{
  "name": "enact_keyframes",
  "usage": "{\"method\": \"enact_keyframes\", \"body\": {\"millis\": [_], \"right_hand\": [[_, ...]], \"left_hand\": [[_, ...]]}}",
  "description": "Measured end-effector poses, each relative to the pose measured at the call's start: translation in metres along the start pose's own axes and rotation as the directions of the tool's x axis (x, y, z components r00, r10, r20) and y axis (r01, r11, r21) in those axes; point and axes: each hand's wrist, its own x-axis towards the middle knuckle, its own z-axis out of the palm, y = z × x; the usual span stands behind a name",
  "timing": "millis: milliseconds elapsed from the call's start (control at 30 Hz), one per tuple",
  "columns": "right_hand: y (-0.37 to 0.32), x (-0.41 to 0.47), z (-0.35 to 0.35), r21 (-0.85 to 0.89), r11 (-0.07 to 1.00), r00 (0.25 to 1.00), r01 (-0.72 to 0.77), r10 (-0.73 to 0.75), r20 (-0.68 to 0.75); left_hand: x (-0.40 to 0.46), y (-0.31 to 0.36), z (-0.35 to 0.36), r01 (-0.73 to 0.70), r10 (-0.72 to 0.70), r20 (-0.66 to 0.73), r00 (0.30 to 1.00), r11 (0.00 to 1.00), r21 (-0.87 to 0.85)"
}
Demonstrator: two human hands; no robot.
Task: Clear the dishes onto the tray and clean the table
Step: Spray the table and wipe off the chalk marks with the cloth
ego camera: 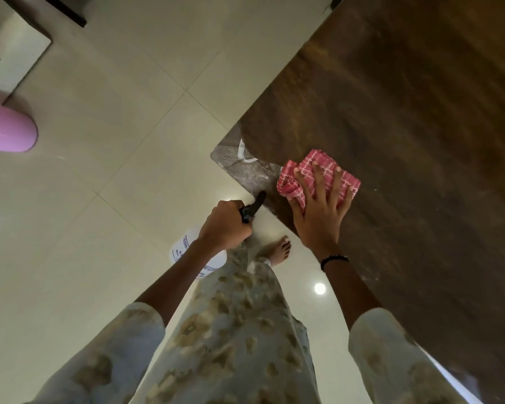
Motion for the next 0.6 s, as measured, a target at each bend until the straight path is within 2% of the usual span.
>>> {"method": "enact_keyframes", "body": {"millis": [100, 233, 433, 500, 600], "right_hand": [[-0.020, -0.008, 0.004, 0.004, 1.000, 1.000, -0.009, 0.009, 0.009], [-0.060, 0.023, 0.005, 0.043, 0.999, 1.000, 0.026, -0.026, 0.014], [-0.147, 0.080, 0.010, 0.135, 0.964, 0.973, 0.229, -0.229, -0.017], [-0.144, 0.069, 0.014, 0.113, 0.935, 0.941, 0.337, -0.337, -0.012], [-0.096, 0.030, 0.016, 0.030, 0.891, 0.889, 0.452, -0.453, 0.059]], "left_hand": [[0.007, -0.002, -0.014, 0.050, -0.054, -0.050, 0.997, 0.995, -0.083], [0.016, -0.012, -0.037, 0.034, -0.052, -0.098, 0.994, 0.984, -0.177], [0.019, -0.029, -0.078, -0.014, -0.037, -0.219, 0.975, 0.974, -0.228], [0.020, -0.034, -0.088, -0.019, -0.026, -0.214, 0.977, 0.979, -0.205], [0.021, -0.039, -0.096, -0.010, -0.018, -0.175, 0.984, 0.988, -0.154]]}}
